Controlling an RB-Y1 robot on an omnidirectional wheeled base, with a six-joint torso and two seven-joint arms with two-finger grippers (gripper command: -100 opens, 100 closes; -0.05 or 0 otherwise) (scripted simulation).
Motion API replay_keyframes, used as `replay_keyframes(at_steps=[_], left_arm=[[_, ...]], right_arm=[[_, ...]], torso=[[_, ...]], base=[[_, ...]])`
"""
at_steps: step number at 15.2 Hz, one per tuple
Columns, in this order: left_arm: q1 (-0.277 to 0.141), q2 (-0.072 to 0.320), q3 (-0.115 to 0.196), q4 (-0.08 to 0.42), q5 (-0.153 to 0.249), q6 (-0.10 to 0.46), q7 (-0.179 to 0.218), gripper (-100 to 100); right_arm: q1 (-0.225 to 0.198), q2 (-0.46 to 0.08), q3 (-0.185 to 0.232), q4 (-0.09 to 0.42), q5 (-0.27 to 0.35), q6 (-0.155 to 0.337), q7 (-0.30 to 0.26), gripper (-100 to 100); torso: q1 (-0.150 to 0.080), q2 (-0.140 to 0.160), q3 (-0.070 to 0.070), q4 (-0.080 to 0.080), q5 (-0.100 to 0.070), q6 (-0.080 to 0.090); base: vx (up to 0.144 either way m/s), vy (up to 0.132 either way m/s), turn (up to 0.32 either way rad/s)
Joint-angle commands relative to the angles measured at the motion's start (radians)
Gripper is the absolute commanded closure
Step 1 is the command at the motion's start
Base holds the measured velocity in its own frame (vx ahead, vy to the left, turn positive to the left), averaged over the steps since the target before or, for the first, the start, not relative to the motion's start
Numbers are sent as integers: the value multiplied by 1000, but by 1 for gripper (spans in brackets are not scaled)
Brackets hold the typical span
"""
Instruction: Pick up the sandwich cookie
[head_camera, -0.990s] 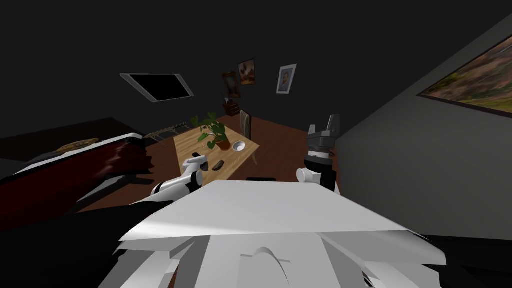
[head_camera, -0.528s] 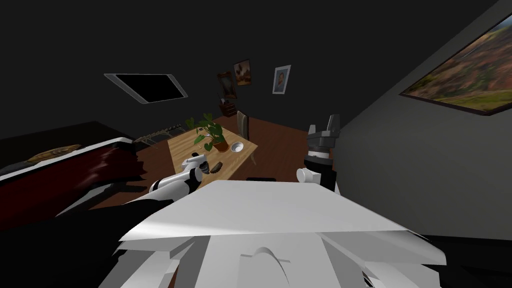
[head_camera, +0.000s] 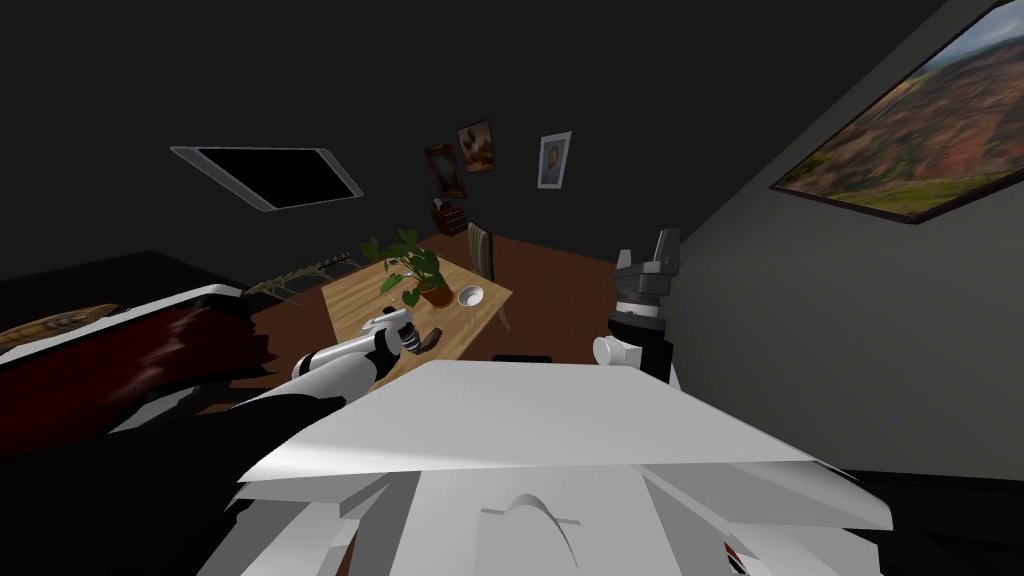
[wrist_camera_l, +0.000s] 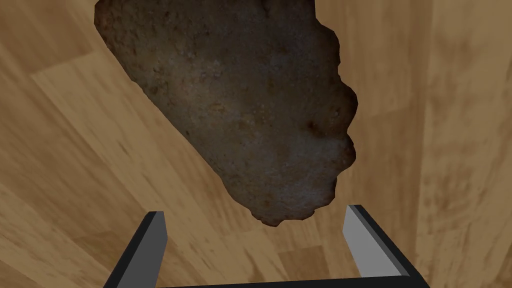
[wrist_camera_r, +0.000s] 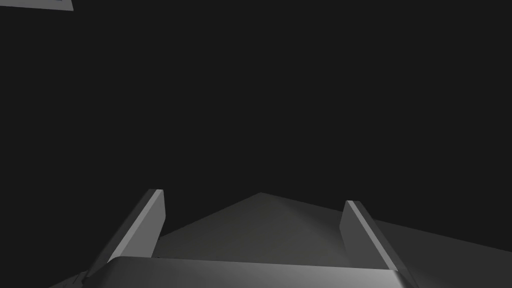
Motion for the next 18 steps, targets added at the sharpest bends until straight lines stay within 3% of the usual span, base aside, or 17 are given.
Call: replay_keyframes(at_steps=[1, 6, 7, 10, 13, 14, 18], left_arm=[[-5, 4, 5, 7, 7, 40, 2, -100], [-18, 14, 8, 35, 12, 62, 3, -100], [-9, 9, 8, 15, 12, 69, 4, -100], [14, -25, -6, 33, 20, 10, 15, -100], [5, -20, -7, 52, 18, -1, 14, -100], [6, -20, -7, 51, 18, -1, 14, 100], [6, -20, -6, 52, 19, 1, 14, 100]], right_arm=[[0, 0, 0, 0, 0, 0, 0, 0], [0, 0, 0, 0, 0, 0, 0, 0], [0, 0, 0, 0, 0, 0, 0, 0], [0, 0, 0, 0, 0, 0, 0, 0], [0, 0, 0, 0, 0, 0, 0, 0], [0, 0, 0, 0, 0, 0, 0, 0], [0, 0, 0, 0, 0, 0, 0, 0]], torso=[[0, 0, 0, 0, 0, 0], [0, 0, 0, 0, 0, 0], [-1, 0, 0, 0, 0, 0], [2, -1, 0, 0, 1, -1], [2, -2, -1, 0, 1, 0], [1, -1, -1, 0, 0, 0], [2, -1, -1, 0, 1, 0]], base=[[6, 14, -53], [5, 7, -34], [0, 0, 0], [26, 45, 41], [23, 32, 5], [5, 7, -1], [0, 0, 0]])
